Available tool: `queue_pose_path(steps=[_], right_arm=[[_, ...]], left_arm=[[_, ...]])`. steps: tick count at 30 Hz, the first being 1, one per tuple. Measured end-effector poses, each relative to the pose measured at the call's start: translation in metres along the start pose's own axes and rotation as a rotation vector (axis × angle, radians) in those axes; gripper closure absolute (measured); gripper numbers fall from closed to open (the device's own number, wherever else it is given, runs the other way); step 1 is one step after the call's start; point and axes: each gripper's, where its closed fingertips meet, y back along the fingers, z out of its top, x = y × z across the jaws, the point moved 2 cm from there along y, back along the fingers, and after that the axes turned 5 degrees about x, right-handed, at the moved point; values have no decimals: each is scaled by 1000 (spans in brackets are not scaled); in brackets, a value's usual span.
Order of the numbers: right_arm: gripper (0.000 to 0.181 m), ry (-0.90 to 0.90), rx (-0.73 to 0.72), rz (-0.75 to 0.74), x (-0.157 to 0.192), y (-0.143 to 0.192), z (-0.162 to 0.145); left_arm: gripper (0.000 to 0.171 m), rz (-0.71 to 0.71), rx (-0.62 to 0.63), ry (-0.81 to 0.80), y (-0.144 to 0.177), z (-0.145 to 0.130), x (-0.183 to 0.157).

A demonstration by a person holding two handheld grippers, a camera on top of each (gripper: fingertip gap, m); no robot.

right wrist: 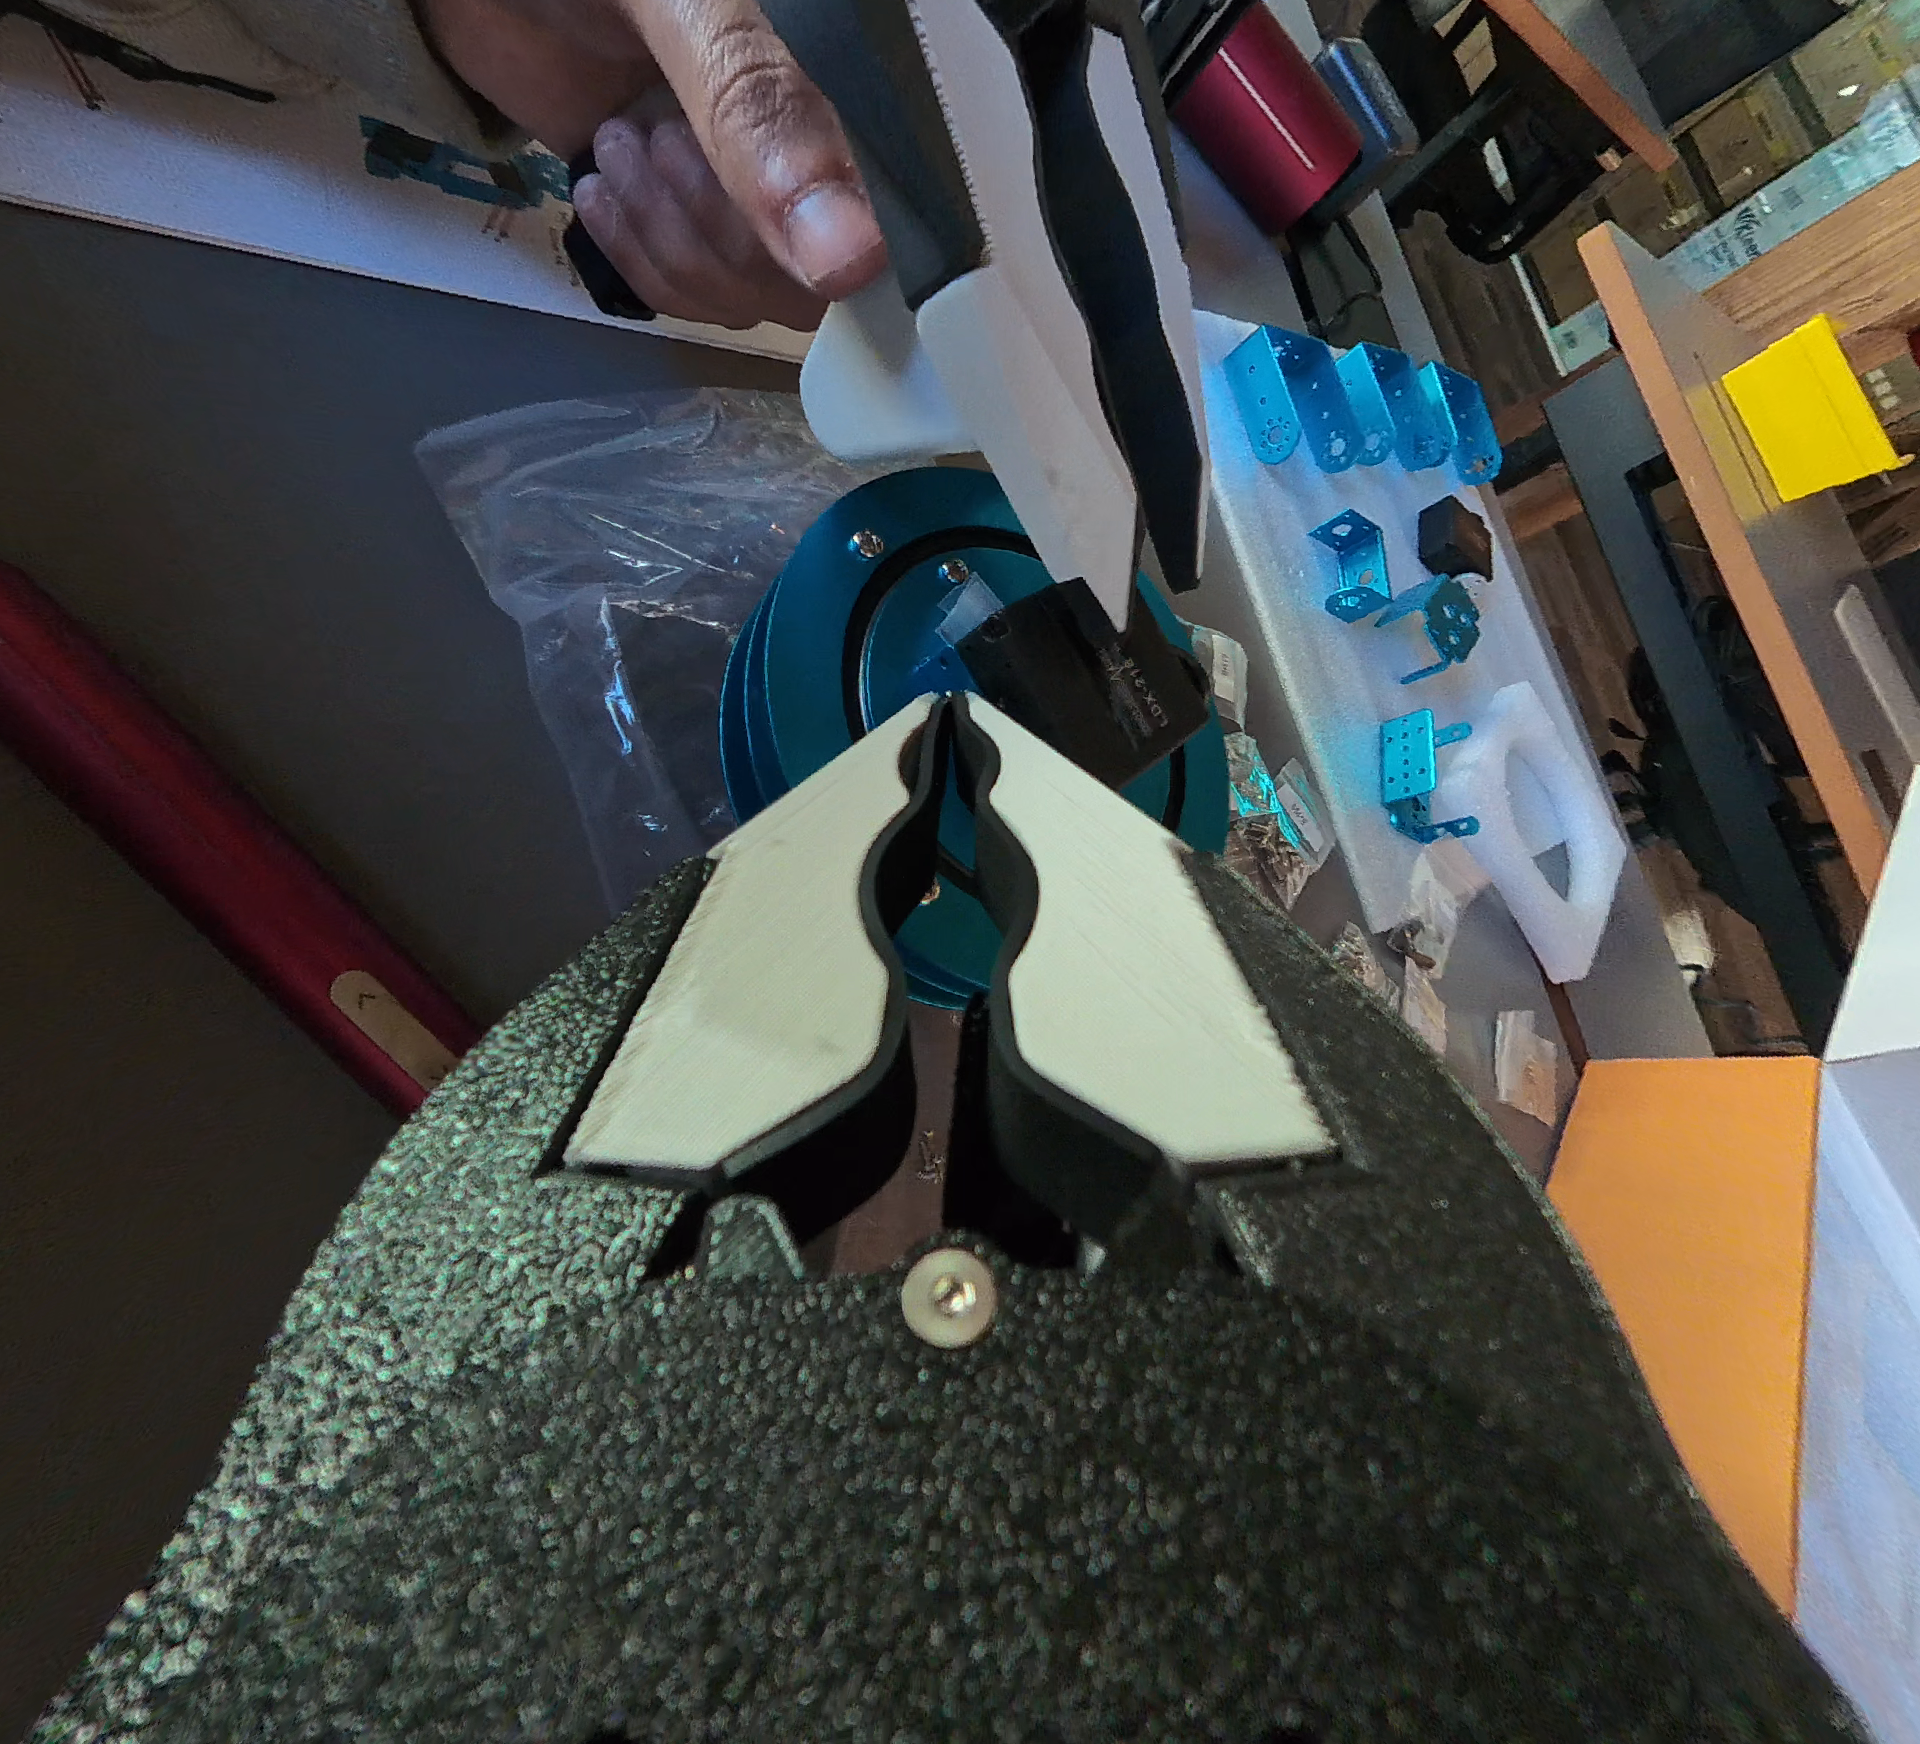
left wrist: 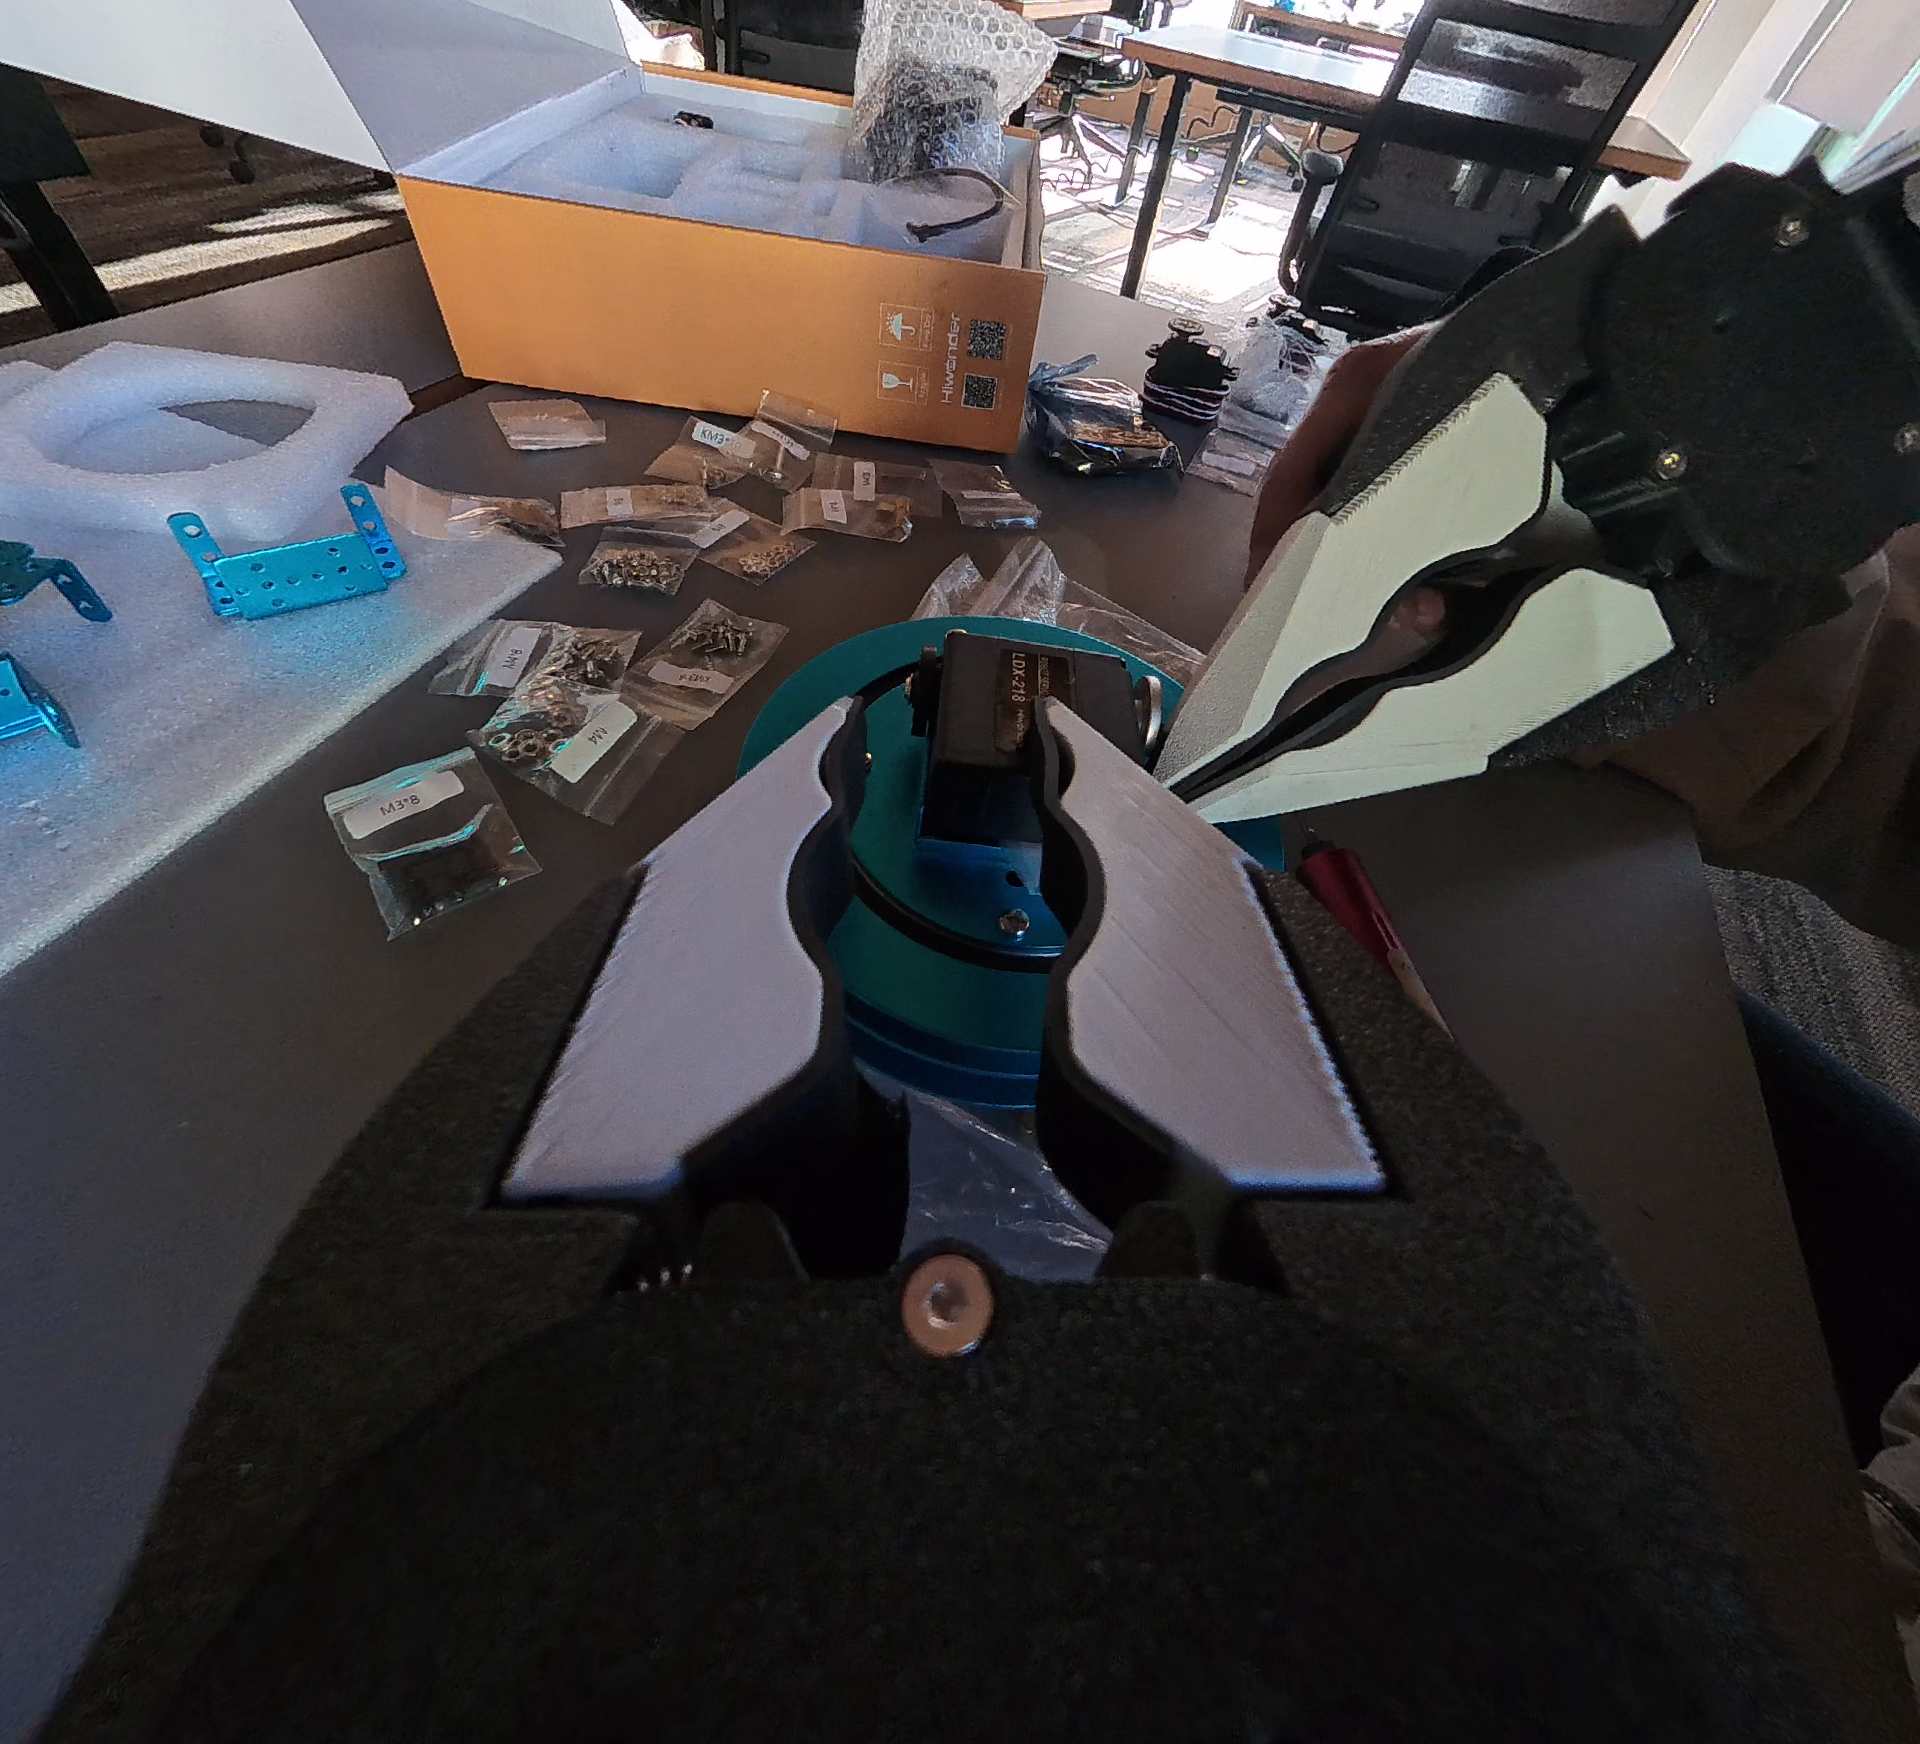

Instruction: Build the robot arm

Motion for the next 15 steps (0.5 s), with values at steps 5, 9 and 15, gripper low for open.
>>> queue_pose_path(steps=[5,9,15], right_arm=[[181,-21,29,-36,0,-1,1],[181,-24,43,-54,0,-1,1],[181,-24,37,-84,-2,1,3]], left_arm=[[146,-21,-10,17,0,-1,-2],[148,-33,-17,36,0,-1,-1],[148,-37,-21,46,0,-1,-1]])
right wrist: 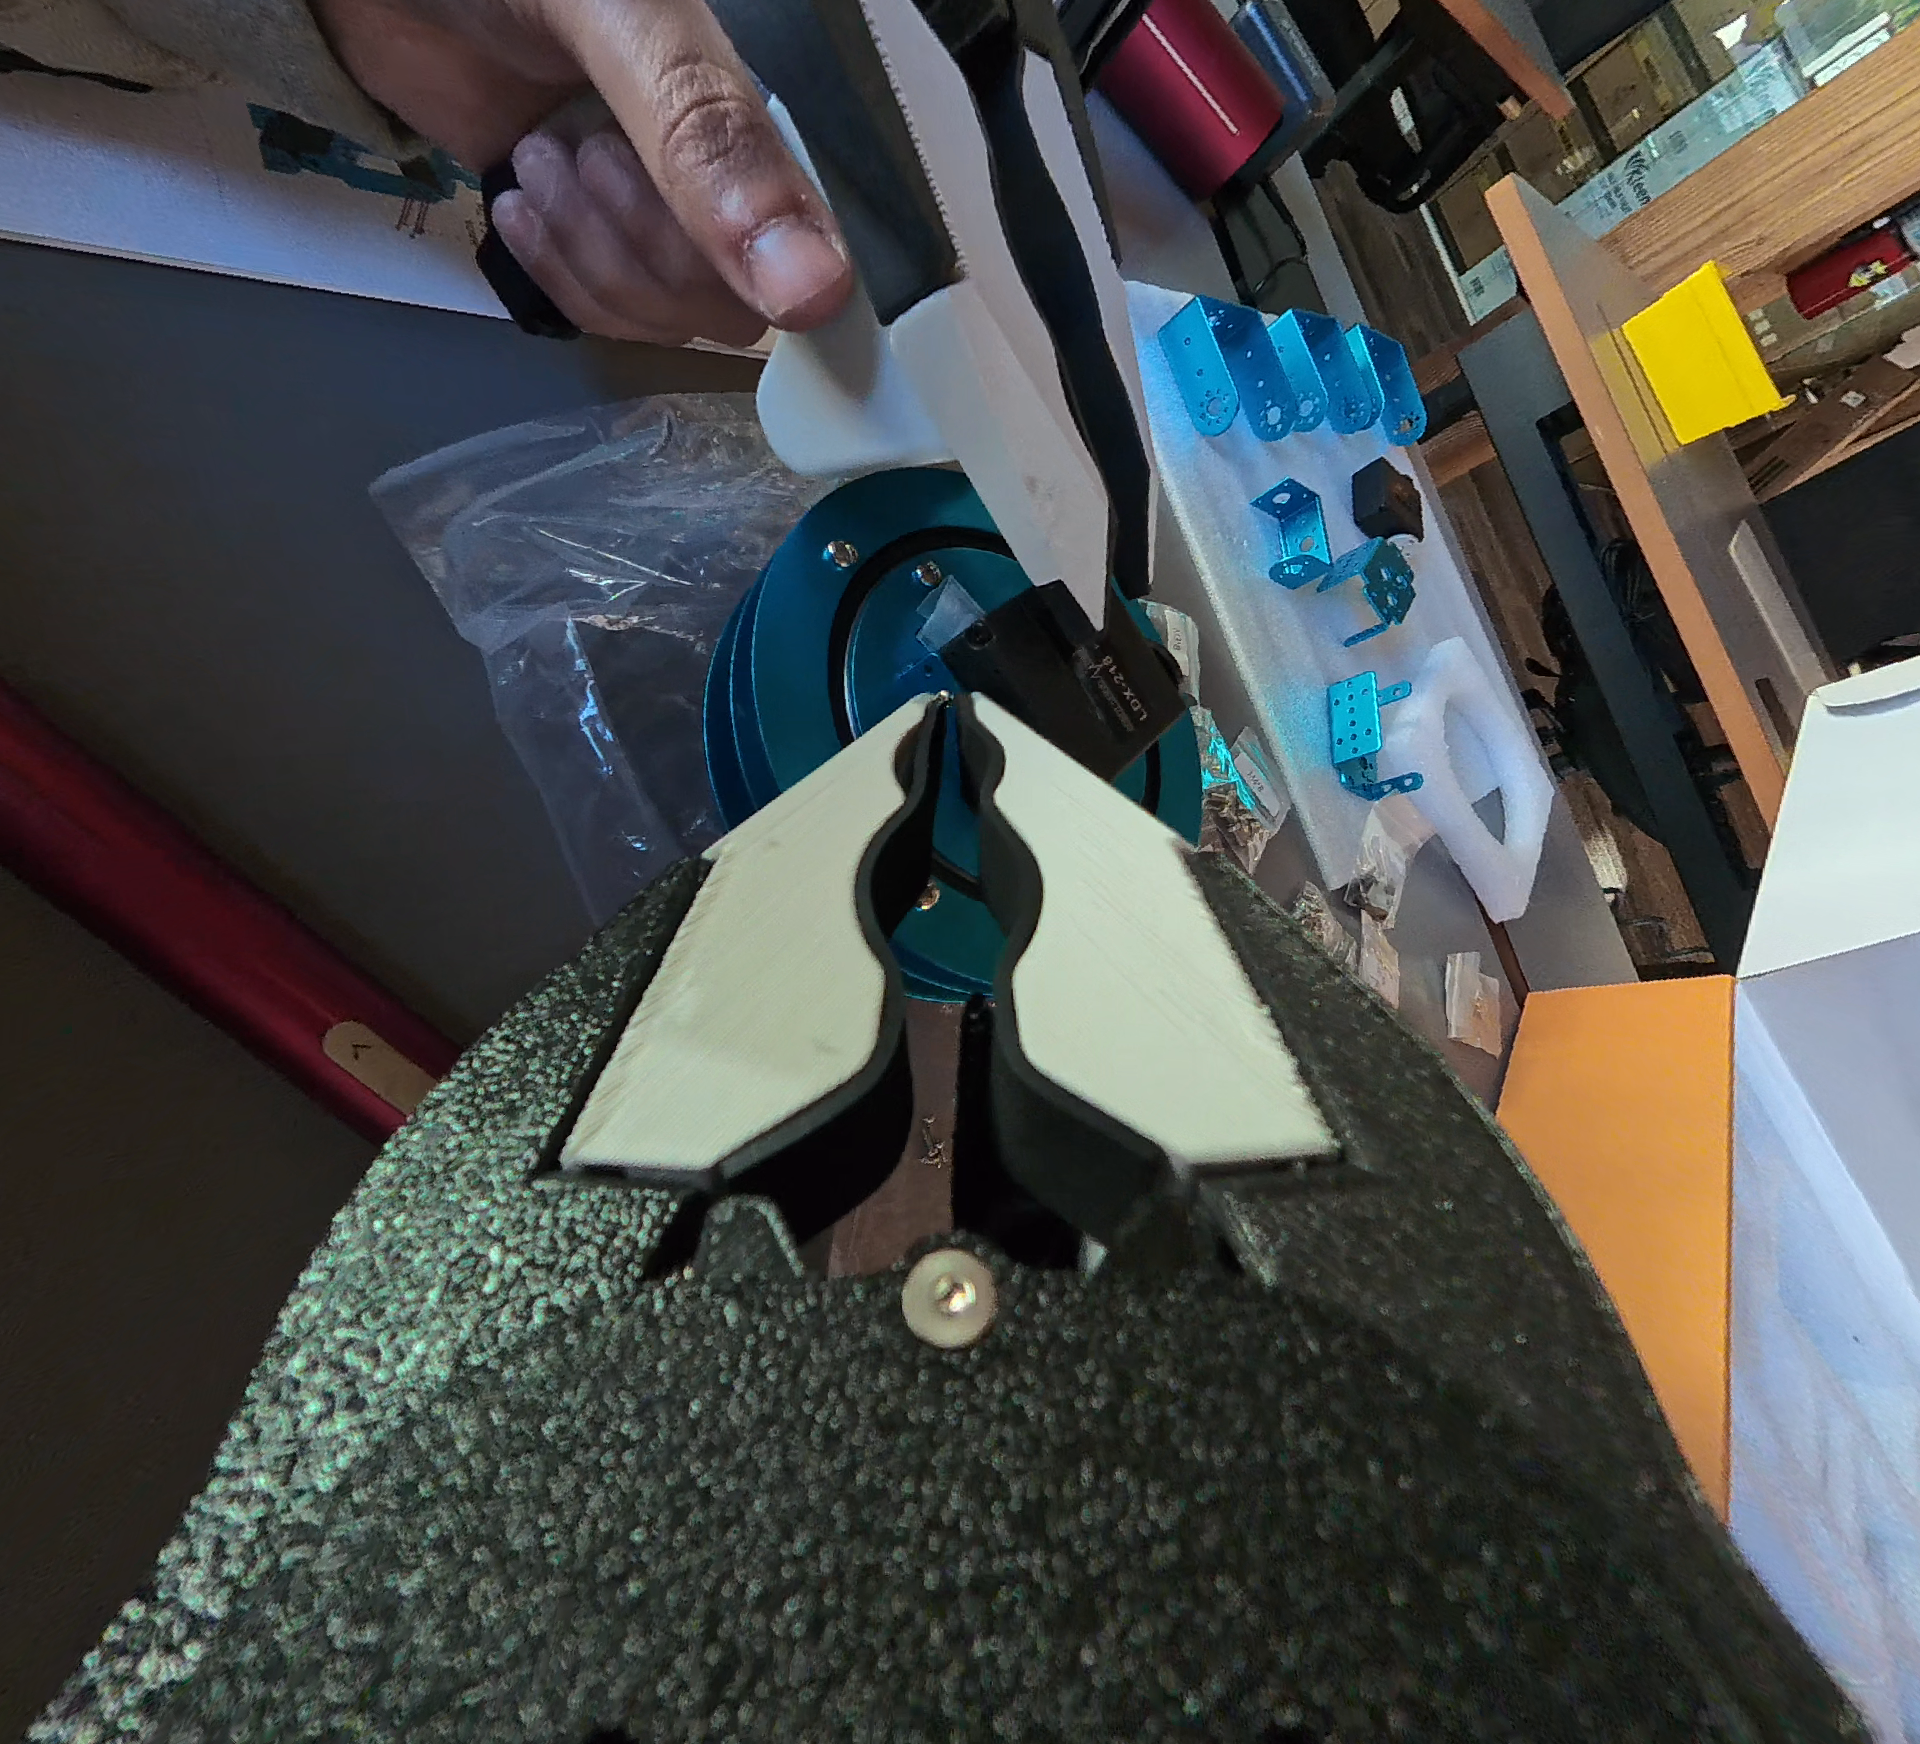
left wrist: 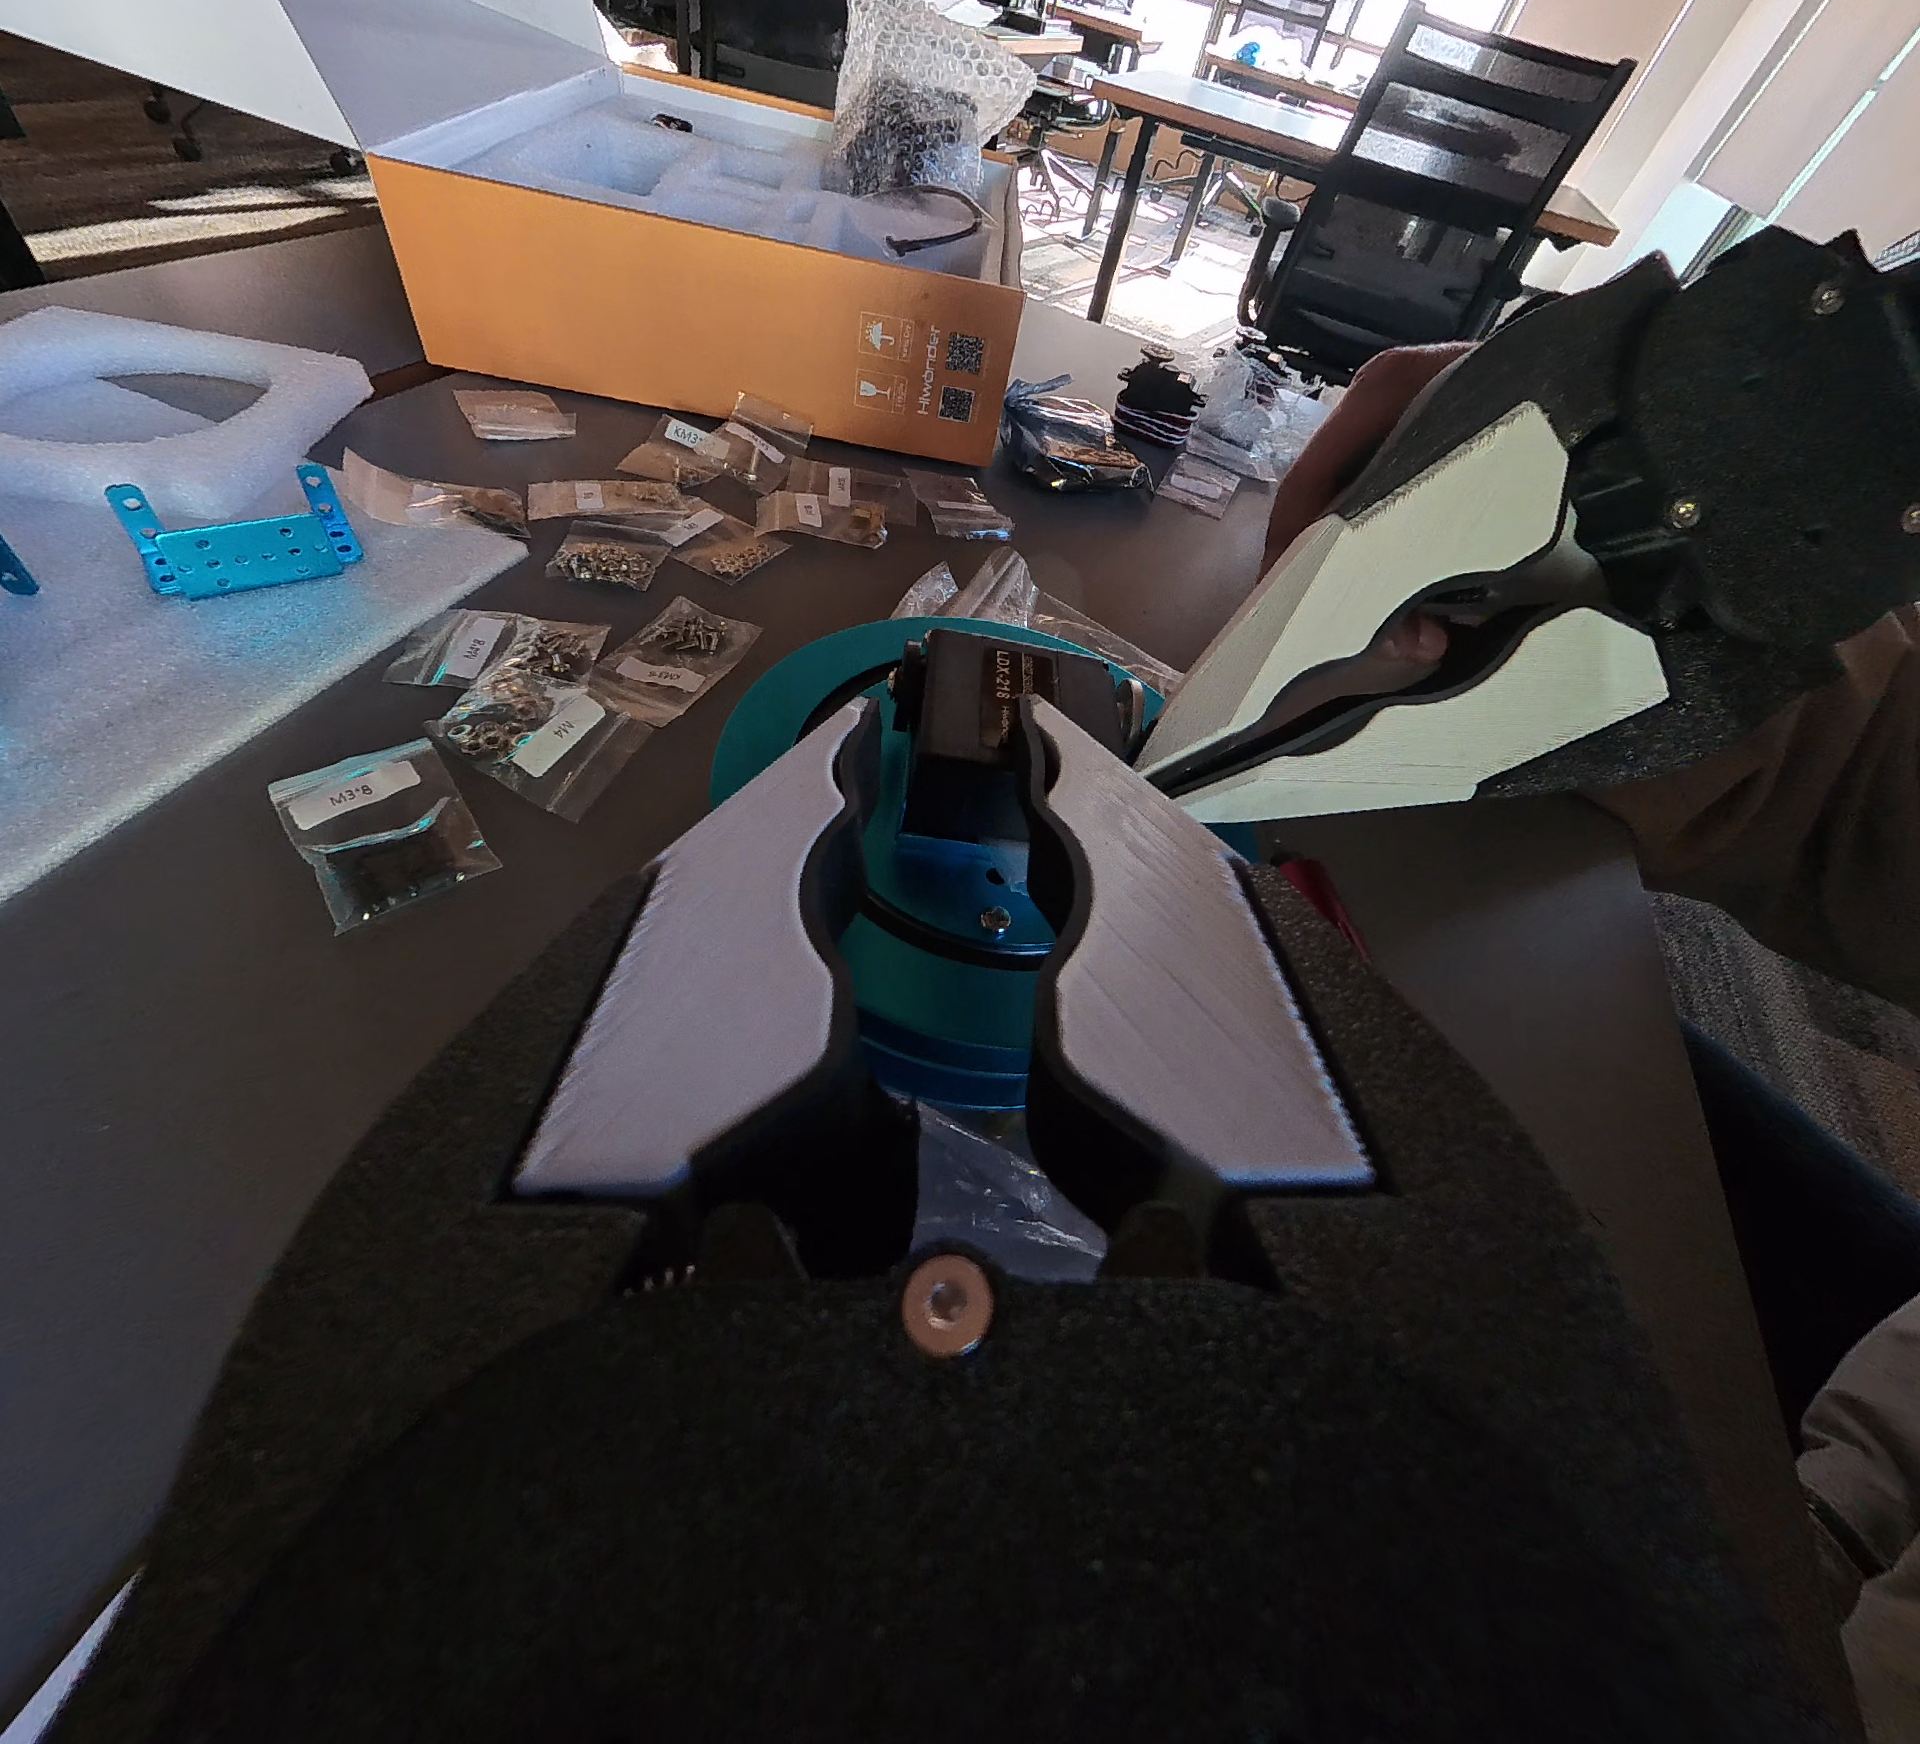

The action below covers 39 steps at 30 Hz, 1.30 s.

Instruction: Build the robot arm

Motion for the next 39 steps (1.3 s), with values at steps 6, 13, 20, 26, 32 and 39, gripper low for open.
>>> queue_pose_path(steps=[6,13,20,26,32,39], right_arm=[[181,13,8,-16,0,0,-1],[180,54,18,-58,0,0,-1],[175,37,12,-35,1,2,0],[175,-58,-97,5,-15,18,9],[166,-339,-234,67,-69,27,-7],[163,-505,-182,74,-97,-2,-49]], left_arm=[[148,2,-2,1,0,0,0],[148,5,-3,-2,0,0,0],[147,3,-3,0,0,0,0],[147,6,-7,-12,1,0,1],[148,3,-14,-2,1,-1,1],[147,17,-22,-2,1,0,0]])
